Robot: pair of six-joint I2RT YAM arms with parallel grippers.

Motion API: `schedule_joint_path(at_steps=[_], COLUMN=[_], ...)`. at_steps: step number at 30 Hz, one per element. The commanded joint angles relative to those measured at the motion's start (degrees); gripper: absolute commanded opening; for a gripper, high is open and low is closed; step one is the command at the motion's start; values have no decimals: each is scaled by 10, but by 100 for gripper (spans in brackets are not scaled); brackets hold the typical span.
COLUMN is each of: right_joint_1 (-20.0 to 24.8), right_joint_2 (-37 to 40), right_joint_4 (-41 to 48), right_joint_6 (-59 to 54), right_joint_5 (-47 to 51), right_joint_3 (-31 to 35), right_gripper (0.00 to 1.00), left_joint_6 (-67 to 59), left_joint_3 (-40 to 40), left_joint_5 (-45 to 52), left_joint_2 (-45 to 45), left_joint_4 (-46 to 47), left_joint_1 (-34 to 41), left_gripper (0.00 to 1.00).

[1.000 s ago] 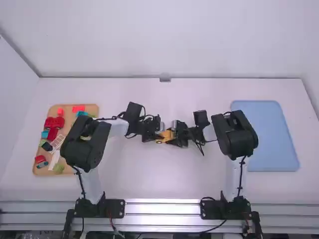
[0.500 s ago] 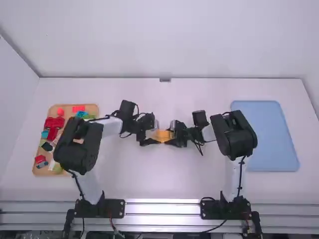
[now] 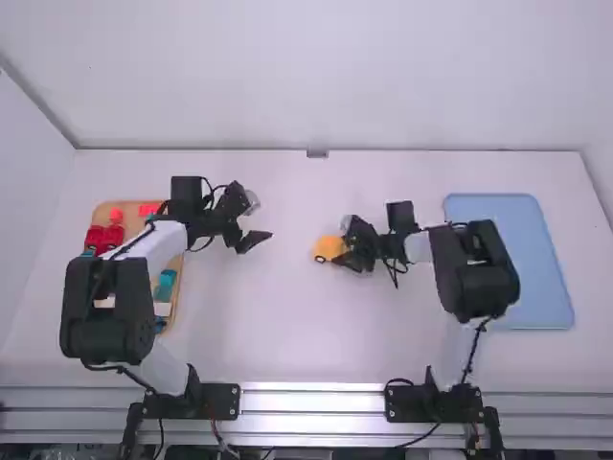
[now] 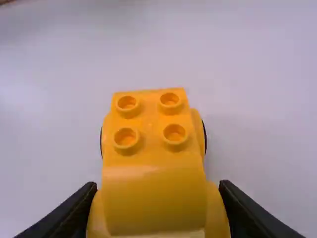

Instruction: Assemble lego blocks to make yellow taxi

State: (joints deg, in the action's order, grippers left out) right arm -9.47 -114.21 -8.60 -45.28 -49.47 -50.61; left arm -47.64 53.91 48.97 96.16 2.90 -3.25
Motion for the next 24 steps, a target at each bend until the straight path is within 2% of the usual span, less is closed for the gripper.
schedule_joint_path(at_steps=[1,5,6,8,10,12,13,16,18,21,24], right_joint_1=[35,78,108,133,191,218,256,326,360,404,424], right_joint_2=[93,170,202,223,262,272,280,280,279,261,227], right_joint_4=[64,141,167,186,214,214,201,133,77,-25,-87], right_joint_6=[0,-1,5,11,36,43,57,118,148,203,237], right_joint_5=[147,253,287,303,320,319,312,309,292,274,280], right_joint_3=[-26,-26,-26,-26,-22,-16,-5,27,58,112,137], right_gripper=[49,47,45,44,43,43,43,44,45,52,54], left_joint_6=[33,33,33,33,34,40,64,116,133,135,137], left_joint_3=[-17,-28,-33,-36,-37,-37,-37,-37,-37,-37,-37], left_joint_5=[9,9,9,9,-7,-18,-40,-83,-101,-111,-109], left_joint_2=[-4,-4,-4,-4,-4,-4,-4,-4,-4,-4,-4], left_joint_4=[-7,-36,-53,-65,-78,-82,-91,-107,-112,-116,-120], left_joint_1=[-6,-2,-2,-2,-2,-2,-2,-2,-2,-2,-2], left_gripper=[99,99,99,99,99,99,99,99,99,99,99])
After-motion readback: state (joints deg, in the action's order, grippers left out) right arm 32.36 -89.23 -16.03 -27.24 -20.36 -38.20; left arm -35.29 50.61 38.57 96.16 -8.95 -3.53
